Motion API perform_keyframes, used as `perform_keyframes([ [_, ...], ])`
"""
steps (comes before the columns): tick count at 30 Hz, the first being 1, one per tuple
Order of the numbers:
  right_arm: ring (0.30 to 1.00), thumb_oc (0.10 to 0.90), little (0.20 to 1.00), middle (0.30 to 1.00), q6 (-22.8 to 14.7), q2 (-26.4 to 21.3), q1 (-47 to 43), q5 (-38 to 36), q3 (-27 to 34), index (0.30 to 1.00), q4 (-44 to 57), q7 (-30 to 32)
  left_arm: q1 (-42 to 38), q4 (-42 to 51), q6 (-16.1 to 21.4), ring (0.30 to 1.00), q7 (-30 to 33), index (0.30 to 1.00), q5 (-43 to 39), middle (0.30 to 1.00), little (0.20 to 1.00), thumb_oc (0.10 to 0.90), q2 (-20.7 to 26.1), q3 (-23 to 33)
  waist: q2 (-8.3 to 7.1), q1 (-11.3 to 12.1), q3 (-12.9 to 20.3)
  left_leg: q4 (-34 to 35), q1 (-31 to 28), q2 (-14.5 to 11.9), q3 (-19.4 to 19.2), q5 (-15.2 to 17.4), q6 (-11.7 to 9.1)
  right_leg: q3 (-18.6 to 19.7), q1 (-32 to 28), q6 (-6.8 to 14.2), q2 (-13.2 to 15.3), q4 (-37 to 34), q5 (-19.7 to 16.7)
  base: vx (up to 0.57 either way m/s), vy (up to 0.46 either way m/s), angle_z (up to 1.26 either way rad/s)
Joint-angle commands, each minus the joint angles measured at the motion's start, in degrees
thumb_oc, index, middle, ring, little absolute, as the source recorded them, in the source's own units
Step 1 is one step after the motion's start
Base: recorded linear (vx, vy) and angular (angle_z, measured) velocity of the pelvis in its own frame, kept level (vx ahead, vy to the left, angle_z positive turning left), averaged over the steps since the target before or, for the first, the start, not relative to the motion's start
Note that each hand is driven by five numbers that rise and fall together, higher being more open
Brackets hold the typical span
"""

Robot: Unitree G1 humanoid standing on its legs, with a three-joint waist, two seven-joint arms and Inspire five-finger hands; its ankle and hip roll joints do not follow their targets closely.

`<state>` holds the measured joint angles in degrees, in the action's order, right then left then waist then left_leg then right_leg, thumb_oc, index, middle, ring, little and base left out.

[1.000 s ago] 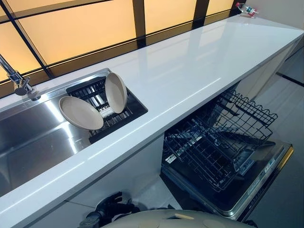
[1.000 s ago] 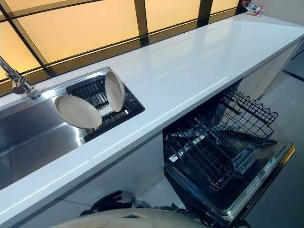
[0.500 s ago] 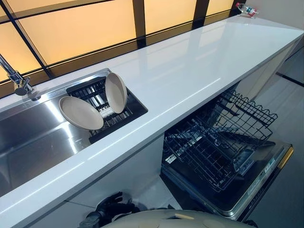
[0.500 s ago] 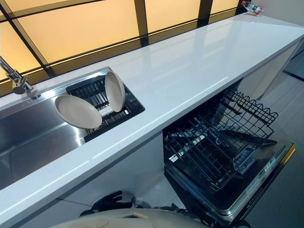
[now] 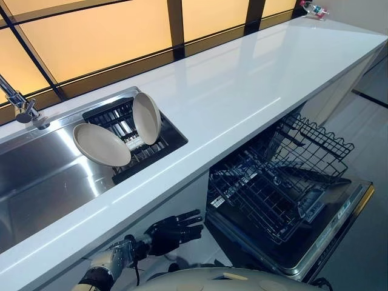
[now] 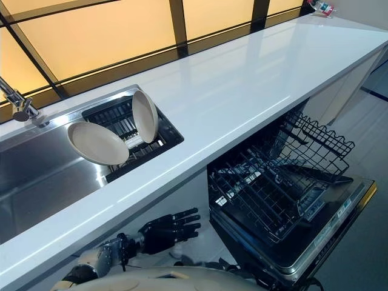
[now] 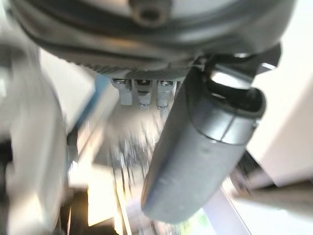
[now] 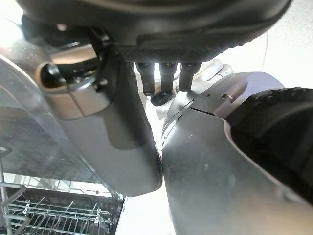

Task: Pick up plates and place into dishwasher.

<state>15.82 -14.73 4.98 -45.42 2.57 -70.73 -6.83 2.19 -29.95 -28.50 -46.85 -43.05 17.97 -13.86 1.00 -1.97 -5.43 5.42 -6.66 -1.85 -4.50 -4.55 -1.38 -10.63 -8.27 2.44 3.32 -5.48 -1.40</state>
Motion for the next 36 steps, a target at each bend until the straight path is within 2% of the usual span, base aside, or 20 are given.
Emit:
perform_keyframes([
  [1,0.9,0.8,0.9,0.9,2.3,1.16,-2.55,-0.04,1.19,0.9,-1.13,-2.4,-5.21,9.74,-4.89,0.9,-7.04,0.9,-12.35,0.9,0.9,0.8,-4.33,0.72,-0.37,0.4,-1.96,-0.42,-2.41,5.44,-2.29,7.15,4.07,0.32,0.2,1.59,-2.49,0.81,-1.02,0.0,-0.031,0.01],
  [6,0.9,0.8,0.9,0.9,2.04,1.75,-2.56,-0.87,0.3,0.9,-1.03,-2.42,-5.95,18.15,-7.34,0.9,-8.58,0.9,-20.2,0.9,0.9,0.8,-7.14,-4.31,-0.99,0.14,-2.03,-0.42,-2.24,5.36,-2.14,7.34,4.23,0.75,0.35,1.42,-2.52,0.72,-1.31,0.0,-0.013,0.01],
  [10,0.9,0.8,0.9,0.9,2.05,1.89,-2.88,-1.36,-1.17,0.9,-0.66,-1.85,-8.1,24.21,-8.58,0.9,-5.13,0.9,-32.59,0.9,0.9,0.8,-8.06,-10.08,-1.17,-0.67,-2.01,-0.42,-2.2,5.37,-2.33,7.51,4.38,1.28,0.41,1.34,-2.55,0.64,-1.4,0.0,0.0,0.0],
  [15,0.9,0.8,0.9,0.9,1.9,2.56,-3.52,-1.84,-2.96,0.9,-0.2,-0.56,-12.22,32.07,-10.32,0.9,2.4,0.9,-58.26,0.9,0.9,0.8,-9.91,-14.88,-1.39,-1.65,-1.8,-0.42,-2.12,5.58,-2.66,7.88,4.56,1.98,0.67,1.22,-2.61,0.73,-1.41,0.0,0.0,0.0],
  [18,0.9,0.8,0.9,0.9,1.29,3.59,-3.84,-2.02,-3.79,0.9,-0.01,0.47,-15.13,36.79,-8.39,0.9,8.16,0.9,-69.38,0.9,0.9,0.8,-10.8,-15.7,-1.69,-2.02,-1.75,-0.42,-2.06,5.64,-2.78,8.03,4.58,2.11,0.83,1.16,-2.63,0.86,-1.38,0.0,0.0,0.0],
  [21,0.9,0.8,0.9,0.9,0.85,4.47,-3.77,-2.05,-4.18,0.9,0.52,1.72,-17.76,40.39,-4.46,0.9,7.89,0.9,-69.95,0.9,0.9,0.8,-11.27,-15.37,-1.87,-2.46,-1.51,-0.42,-2.04,5.66,-2.98,8.14,4.52,2.23,0.98,1.18,-2.68,0.8,-1.47,0.0,0.0,0.0],
  [22,0.9,0.8,0.9,0.9,0.69,4.64,-3.69,-1.93,-4.29,0.9,0.59,1.99,-18.5,41.97,-2.66,0.9,7.62,0.9,-69.45,0.9,0.9,0.8,-11.31,-15.21,-1.87,-2.55,-1.42,-0.42,-2.02,5.66,-3.02,8.19,4.5,2.23,0.98,1.2,-2.69,0.73,-1.46,0.0,0.0,0.0],
  [23,0.9,0.8,0.9,0.9,0.55,4.88,-3.29,-1.83,-4.4,0.9,1.13,2.52,-19.79,44.91,2.52,0.9,7.77,0.9,-67.38,0.9,0.9,0.8,-11.18,-14.72,-1.83,-2.81,-1.26,-0.42,-1.98,5.66,-3.09,8.26,4.46,2.3,1.01,1.19,-2.75,0.6,-1.44,0.0,0.0,0.0],
  [25,0.9,0.8,0.9,0.9,0.6,4.98,-3.07,-1.42,-4.35,0.9,1.45,2.64,-20.74,46.42,6.15,0.9,7.8,0.9,-65.09,0.9,0.9,0.8,-11.05,-13.96,-1.77,-2.98,-1.24,-0.42,-2.04,5.66,-3.19,8.36,4.45,2.31,0.96,1.21,-2.77,0.52,-1.43,0.0,0.0,0.0],
  [27,0.9,0.8,0.9,0.9,0.48,5.11,-2.61,-1.24,-4.42,0.9,1.92,2.8,-21.74,48.16,13.77,0.9,7.65,0.9,-58.06,0.9,0.9,0.8,-10.59,-13.18,-1.63,-3.26,-1.16,-0.42,-2.12,5.69,-3.26,8.4,4.44,2.34,0.93,1.23,-2.79,0.48,-1.39,0.0,0.0,0.0],
  [28,0.9,0.8,0.9,0.9,0.23,5.14,-2.33,-0.86,-4.37,0.9,1.91,2.53,-22.06,48.91,18.52,0.9,8.08,0.9,-52.62,0.9,0.9,0.8,-10.04,-12.35,-1.49,-3.36,-1.06,-0.42,-2.14,5.72,-3.28,8.39,4.47,2.35,0.92,1.24,-2.81,0.48,-1.33,0.0,0.0,0.0],
  [30,0.9,0.8,0.9,0.9,0.23,5.23,-1.7,-0.9,-4.28,0.9,2.73,2.64,-22.16,50.39,30.27,0.9,12.06,0.9,-39.89,0.9,0.9,0.8,-8.03,-9.97,-1.29,-3.32,-0.97,-0.42,-2.15,5.75,-3.2,8.21,4.5,2.31,0.86,1.19,-2.85,0.48,-1.28,0.0,0.0,0.0],
  [32,0.9,0.8,0.9,0.9,-0.14,5.38,-0.88,-1.26,-4.04,0.9,3.21,2.72,-22.0,51.17,39.37,0.9,16.07,0.9,-26.07,0.9,0.9,0.8,-4.35,-5.4,-1.05,-2.83,-0.78,-0.42,-2.2,5.82,-2.96,8.04,4.57,2.04,0.75,1.21,-2.83,0.48,-1.13,0.0,0.0,0.0],
  [34,0.9,0.8,0.9,0.9,-0.45,5.37,0.23,-1.83,-3.81,0.9,3.74,2.56,-21.57,52.28,46.92,0.9,21.19,0.9,-13.86,0.9,0.9,0.8,0.82,-0.78,-0.81,-2.15,-0.47,-0.42,-2.15,5.91,-2.54,7.87,4.58,1.59,0.61,1.22,-2.8,0.48,-0.85,0.0,0.0,0.0],
  [36,0.9,0.8,0.9,0.9,-1.17,5.49,1.17,-2.16,-3.56,0.9,3.42,2.13,-21.24,53.06,51.21,0.9,27.03,0.9,-3.81,0.9,0.9,0.8,4.46,3.43,-0.69,-1.67,-0.23,-0.42,-2.25,5.99,-2.15,7.8,4.59,1.11,0.35,1.24,-2.76,0.48,-0.53,0.01,-0.005,0.04],
])
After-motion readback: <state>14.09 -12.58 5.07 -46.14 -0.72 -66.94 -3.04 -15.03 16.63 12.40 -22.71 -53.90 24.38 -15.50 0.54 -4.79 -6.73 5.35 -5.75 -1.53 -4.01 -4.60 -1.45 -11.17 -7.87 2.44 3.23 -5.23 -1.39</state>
